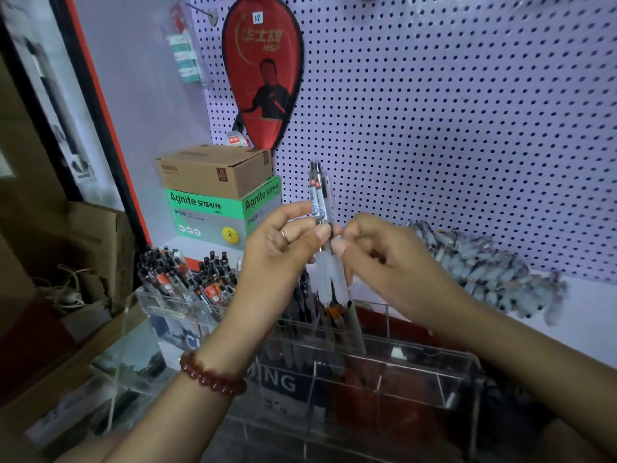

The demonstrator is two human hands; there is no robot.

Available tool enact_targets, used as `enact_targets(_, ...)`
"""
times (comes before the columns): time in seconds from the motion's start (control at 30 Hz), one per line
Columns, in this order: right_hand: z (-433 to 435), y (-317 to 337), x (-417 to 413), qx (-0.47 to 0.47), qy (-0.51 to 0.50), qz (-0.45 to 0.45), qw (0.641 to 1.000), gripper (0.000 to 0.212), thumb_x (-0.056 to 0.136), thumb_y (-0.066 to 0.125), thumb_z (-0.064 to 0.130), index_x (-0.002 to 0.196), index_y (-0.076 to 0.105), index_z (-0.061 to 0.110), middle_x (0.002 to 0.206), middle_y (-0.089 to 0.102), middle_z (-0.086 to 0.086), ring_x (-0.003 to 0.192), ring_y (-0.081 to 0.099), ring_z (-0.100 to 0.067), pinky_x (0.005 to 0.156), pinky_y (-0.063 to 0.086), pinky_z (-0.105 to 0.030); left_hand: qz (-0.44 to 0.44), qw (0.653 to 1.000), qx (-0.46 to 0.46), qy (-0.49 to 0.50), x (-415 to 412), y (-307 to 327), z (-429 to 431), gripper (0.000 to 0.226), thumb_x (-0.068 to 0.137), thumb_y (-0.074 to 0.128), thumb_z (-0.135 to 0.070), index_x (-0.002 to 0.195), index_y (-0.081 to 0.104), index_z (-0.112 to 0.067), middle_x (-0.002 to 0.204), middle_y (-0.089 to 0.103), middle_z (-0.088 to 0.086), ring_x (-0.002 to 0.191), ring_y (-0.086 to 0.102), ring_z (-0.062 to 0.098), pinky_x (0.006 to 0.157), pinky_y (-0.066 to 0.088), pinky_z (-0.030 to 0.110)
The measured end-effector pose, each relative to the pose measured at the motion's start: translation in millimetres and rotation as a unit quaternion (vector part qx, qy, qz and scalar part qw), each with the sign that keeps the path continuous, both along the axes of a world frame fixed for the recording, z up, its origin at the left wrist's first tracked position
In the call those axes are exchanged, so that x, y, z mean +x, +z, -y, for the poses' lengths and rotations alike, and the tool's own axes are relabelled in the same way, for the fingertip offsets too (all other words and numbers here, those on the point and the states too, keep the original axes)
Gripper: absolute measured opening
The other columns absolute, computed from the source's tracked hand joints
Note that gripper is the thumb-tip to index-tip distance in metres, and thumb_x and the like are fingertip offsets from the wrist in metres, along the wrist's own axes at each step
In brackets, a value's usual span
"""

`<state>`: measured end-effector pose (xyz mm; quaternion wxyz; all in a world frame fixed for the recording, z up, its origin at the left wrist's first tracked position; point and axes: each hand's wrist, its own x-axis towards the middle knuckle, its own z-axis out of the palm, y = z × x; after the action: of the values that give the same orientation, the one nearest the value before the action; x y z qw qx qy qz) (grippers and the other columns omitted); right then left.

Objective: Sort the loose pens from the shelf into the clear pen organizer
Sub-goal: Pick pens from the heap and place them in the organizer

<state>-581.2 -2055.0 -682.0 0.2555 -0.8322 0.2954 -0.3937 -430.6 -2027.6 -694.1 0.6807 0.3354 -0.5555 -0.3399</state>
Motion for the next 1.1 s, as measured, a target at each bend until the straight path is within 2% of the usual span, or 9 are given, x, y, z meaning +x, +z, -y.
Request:
enact_targets(0.13, 6.5, 8.4, -7.1, 0.074, -0.004, 0.133, 0.988, 0.037, 0.077, 0.063, 0.050, 0.096, 0.052, 0.020, 0.057, 0.053, 0.001, 0.052, 0.050, -0.012, 0.054, 0.043, -0.027, 0.063, 0.997, -0.009, -0.043, -16.3, -4.4, -4.6, 0.015, 0.089, 0.054, 0.004, 0.093, 0.045, -0.007, 0.055, 0.066, -0.009, 0.061, 0.062, -0.002, 0.065, 0.049, 0.011)
enact_targets(0.27, 6.7, 6.9, -13.7, 0.024, -0.006, 0.073, 0.997, 0.011, 0.091, 0.059, 0.030, 0.085, 0.058, 0.022, 0.061, 0.056, 0.006, 0.054, 0.051, -0.010, 0.052, 0.044, -0.029, 0.127, 0.989, -0.005, -0.080, -25.2, -13.3, -5.4, 0.020, 0.086, 0.063, -0.007, 0.096, 0.046, -0.011, 0.083, 0.075, 0.004, 0.084, 0.071, 0.021, 0.083, 0.054, 0.037)
enact_targets(0.37, 9.9, 3.8, -18.6, -0.021, -0.058, 0.063, 0.996, 0.019, 0.094, 0.055, 0.033, 0.081, 0.054, 0.019, 0.054, 0.049, 0.012, 0.049, 0.043, -0.004, 0.052, 0.037, -0.028, 0.149, 0.988, -0.003, -0.034, -22.7, -16.4, -1.9, 0.029, 0.081, 0.069, -0.024, 0.099, 0.048, -0.016, 0.084, 0.073, 0.005, 0.085, 0.068, 0.025, 0.084, 0.050, 0.047)
enact_targets(0.47, 16.1, 3.6, -23.6, -0.051, -0.114, 0.094, 0.988, 0.028, 0.094, 0.057, 0.035, 0.080, 0.056, 0.011, 0.053, 0.042, 0.006, 0.048, 0.039, -0.008, 0.052, 0.034, -0.027, 0.213, 0.975, -0.003, 0.059, -12.5, -19.2, 4.4, 0.019, 0.087, 0.066, -0.024, 0.098, 0.052, -0.019, 0.086, 0.069, -0.005, 0.085, 0.064, 0.011, 0.078, 0.050, 0.034)
enact_targets(0.6, 24.0, -6.3, -28.0, -0.033, -0.140, 0.092, 0.985, 0.038, 0.094, 0.057, 0.034, 0.072, 0.059, 0.003, 0.048, 0.032, 0.003, 0.043, 0.030, -0.008, 0.048, 0.028, -0.021, 0.420, 0.890, 0.000, 0.176, 3.6, -27.9, 12.5, 0.009, 0.091, 0.061, -0.028, 0.098, 0.058, -0.023, 0.096, 0.060, -0.011, 0.077, 0.058, 0.005, 0.069, 0.048, 0.032)
enact_targets(0.77, 29.1, -21.9, -26.0, -0.031, -0.129, -0.009, 0.991, 0.047, 0.097, 0.050, 0.037, 0.074, 0.059, -0.002, 0.045, 0.028, 0.005, 0.042, 0.027, -0.011, 0.047, 0.024, -0.023, 0.603, 0.768, -0.037, 0.212, 5.0, -37.3, 16.1, 0.042, 0.092, 0.039, -0.053, 0.109, 0.061, -0.021, 0.104, 0.066, -0.003, 0.094, 0.061, 0.021, 0.079, 0.037, 0.035)
enact_targets(0.87, 34.8, -30.1, -24.6, -0.029, -0.113, -0.092, 0.989, 0.042, 0.097, 0.049, 0.040, 0.071, 0.059, 0.008, 0.049, 0.031, -0.001, 0.044, 0.029, -0.014, 0.049, 0.024, -0.029, 0.662, 0.715, -0.041, 0.220, 3.7, -38.9, 16.0, 0.055, 0.089, 0.025, -0.059, 0.110, 0.060, -0.022, 0.093, 0.066, -0.002, 0.091, 0.059, 0.023, 0.074, 0.029, 0.035)
enact_targets(1.0, 37.4, -36.0, -21.3, 0.012, -0.091, -0.198, 0.976, 0.047, 0.094, 0.052, 0.046, 0.065, 0.042, 0.010, 0.054, 0.031, 0.001, 0.045, 0.027, -0.011, 0.047, 0.024, -0.026, 0.695, 0.685, -0.059, 0.212, 4.4, -38.8, 16.2, 0.061, 0.088, 0.021, -0.063, 0.110, 0.057, -0.019, 0.086, 0.064, 0.001, 0.087, 0.056, 0.026, 0.073, 0.032, 0.037)
enact_targets(1.1, 37.8, -31.8, -25.2, 0.064, -0.038, -0.274, 0.959, 0.039, 0.089, 0.061, 0.043, 0.079, 0.054, 0.006, 0.059, 0.045, 0.000, 0.046, 0.036, -0.008, 0.043, 0.028, -0.017, 0.707, 0.685, -0.053, 0.166, 10.4, -36.6, 18.0, 0.071, 0.077, 0.029, -0.074, 0.116, 0.055, -0.021, 0.094, 0.066, 0.002, 0.093, 0.056, 0.025, 0.078, 0.037, 0.038)
